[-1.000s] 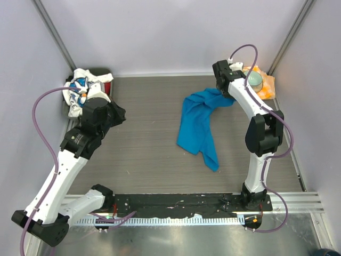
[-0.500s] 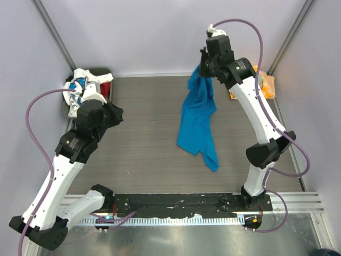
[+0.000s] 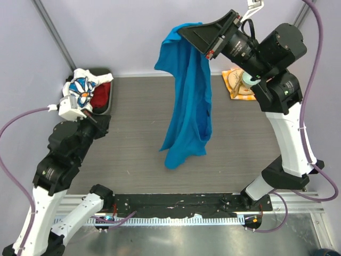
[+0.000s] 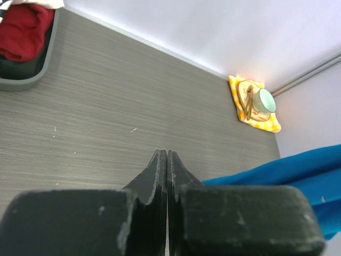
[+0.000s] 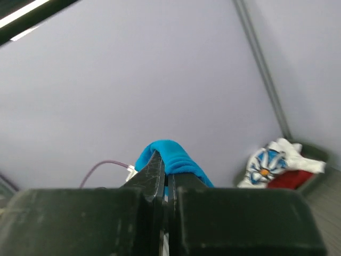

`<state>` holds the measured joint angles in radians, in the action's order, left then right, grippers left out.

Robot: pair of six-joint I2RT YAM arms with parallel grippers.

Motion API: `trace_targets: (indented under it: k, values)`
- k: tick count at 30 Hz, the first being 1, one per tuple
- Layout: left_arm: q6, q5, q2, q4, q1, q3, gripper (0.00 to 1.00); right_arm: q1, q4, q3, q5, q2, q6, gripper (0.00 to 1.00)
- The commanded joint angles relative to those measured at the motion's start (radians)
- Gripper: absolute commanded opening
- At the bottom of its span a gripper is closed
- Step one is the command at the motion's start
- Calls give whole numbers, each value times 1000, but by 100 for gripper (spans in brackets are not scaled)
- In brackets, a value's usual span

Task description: Fold and stack the t-shirts

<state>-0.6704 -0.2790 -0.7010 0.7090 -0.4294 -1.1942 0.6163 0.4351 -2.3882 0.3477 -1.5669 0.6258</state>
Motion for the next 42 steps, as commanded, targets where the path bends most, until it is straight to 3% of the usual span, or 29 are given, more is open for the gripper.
trace_targets:
  k: [1,5,8,12,14,16,18,21,26,29,30,31,32,33,37,39,40,41,42]
  values:
    - [2,-14,55,41,6,-19,0,62,-262,-15,42,-71,179,1]
    - [3,-14,81,60,6,-27,0,91,-251,-98,-7,-160,242,1]
    - [5,-14,98,66,6,-22,0,94,-115,-77,-163,-127,132,1]
    - [11,-14,100,64,6,4,0,36,65,184,-390,7,-32,1]
    - [15,-9,91,54,6,15,0,-47,178,295,-502,82,-102,1]
    - [17,-9,78,46,6,30,0,-108,267,418,-714,106,-153,1]
    - [17,-2,57,26,6,45,0,-240,344,533,-798,120,-164,1]
    - [17,9,22,-6,6,61,0,-404,349,647,-786,101,-159,1]
    - [17,17,-29,-48,6,70,0,-444,326,609,-751,-83,-202,1]
    - [19,30,-58,-59,6,67,0,-441,416,496,-748,-255,-207,45]
    - [19,40,-66,-57,6,68,0,-419,436,491,-740,-277,-213,63]
    - [19,38,-66,-56,6,71,0,-397,423,503,-754,-275,-221,72]
    - [19,35,-68,-54,6,80,0,-370,397,564,-780,-254,-227,87]
    - [19,29,-68,-51,6,85,0,-296,367,601,-797,-225,-248,95]
    - [22,-17,-83,-5,6,94,4,-163,318,705,-803,-105,-255,97]
    - [12,-22,-84,10,6,97,11,-115,317,780,-765,-30,-253,98]
    - [9,-25,-86,23,6,103,19,-55,317,809,-748,0,-259,98]
    - [-4,-29,-86,46,6,107,57,-28,320,869,-727,46,-259,98]
    - [-11,-29,-87,61,6,111,84,5,326,900,-687,73,-252,98]
